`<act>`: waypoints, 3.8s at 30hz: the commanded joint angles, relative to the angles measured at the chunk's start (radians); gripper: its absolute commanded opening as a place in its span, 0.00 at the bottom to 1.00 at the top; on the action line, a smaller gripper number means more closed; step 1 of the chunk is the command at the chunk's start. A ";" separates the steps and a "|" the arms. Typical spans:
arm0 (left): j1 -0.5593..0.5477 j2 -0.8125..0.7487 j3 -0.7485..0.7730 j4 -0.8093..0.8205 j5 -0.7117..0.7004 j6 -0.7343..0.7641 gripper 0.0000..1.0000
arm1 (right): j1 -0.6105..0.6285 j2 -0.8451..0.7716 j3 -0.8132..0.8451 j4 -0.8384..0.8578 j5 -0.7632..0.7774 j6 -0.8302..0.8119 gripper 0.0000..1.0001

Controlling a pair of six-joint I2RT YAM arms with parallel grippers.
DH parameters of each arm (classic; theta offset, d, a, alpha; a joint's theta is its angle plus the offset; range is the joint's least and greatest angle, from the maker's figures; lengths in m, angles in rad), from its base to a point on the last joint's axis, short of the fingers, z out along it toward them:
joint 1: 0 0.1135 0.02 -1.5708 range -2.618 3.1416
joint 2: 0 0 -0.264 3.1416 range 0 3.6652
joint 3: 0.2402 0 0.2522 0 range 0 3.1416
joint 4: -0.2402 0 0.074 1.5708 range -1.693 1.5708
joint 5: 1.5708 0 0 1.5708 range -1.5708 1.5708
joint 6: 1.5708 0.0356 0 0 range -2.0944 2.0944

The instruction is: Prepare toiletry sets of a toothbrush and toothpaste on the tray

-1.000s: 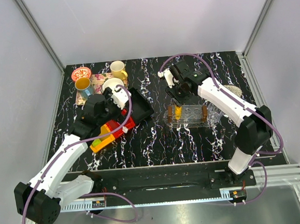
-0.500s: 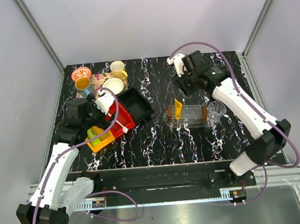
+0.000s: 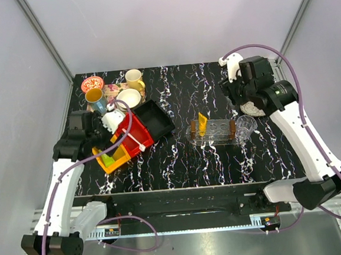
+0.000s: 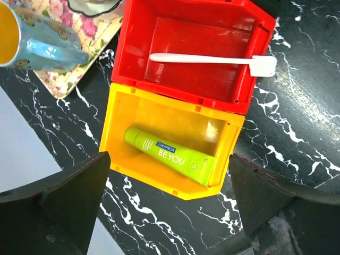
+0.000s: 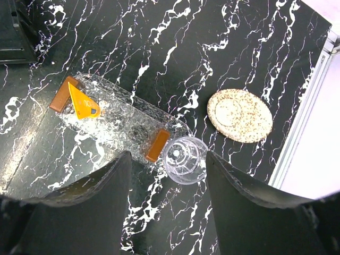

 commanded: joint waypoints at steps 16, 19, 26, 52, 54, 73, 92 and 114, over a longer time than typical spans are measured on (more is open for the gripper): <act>0.040 0.390 0.110 0.063 -0.301 -0.551 0.96 | -0.009 0.073 0.040 0.082 -0.105 0.002 0.62; 0.057 0.412 0.104 0.076 -0.295 -0.575 0.93 | -0.009 0.099 0.052 0.085 -0.097 -0.002 0.62; 0.100 0.452 0.100 0.073 -0.286 -0.600 0.86 | -0.013 0.145 0.071 0.091 -0.079 -0.007 0.62; 0.107 0.513 0.017 0.103 -0.378 -0.822 0.74 | -0.013 0.203 0.046 0.116 -0.074 0.014 0.61; 0.107 0.515 0.011 0.106 -0.402 -0.838 0.74 | -0.013 0.210 0.046 0.116 -0.072 0.016 0.61; 0.133 0.588 0.020 0.100 -0.455 -0.884 0.66 | -0.013 0.216 0.023 0.140 -0.086 0.019 0.61; 0.133 0.680 0.034 0.126 -0.430 -0.882 0.59 | -0.015 0.222 0.017 0.149 -0.092 0.021 0.61; 0.132 0.716 0.029 0.175 -0.410 -0.871 0.47 | -0.015 0.205 0.012 0.145 -0.095 0.025 0.61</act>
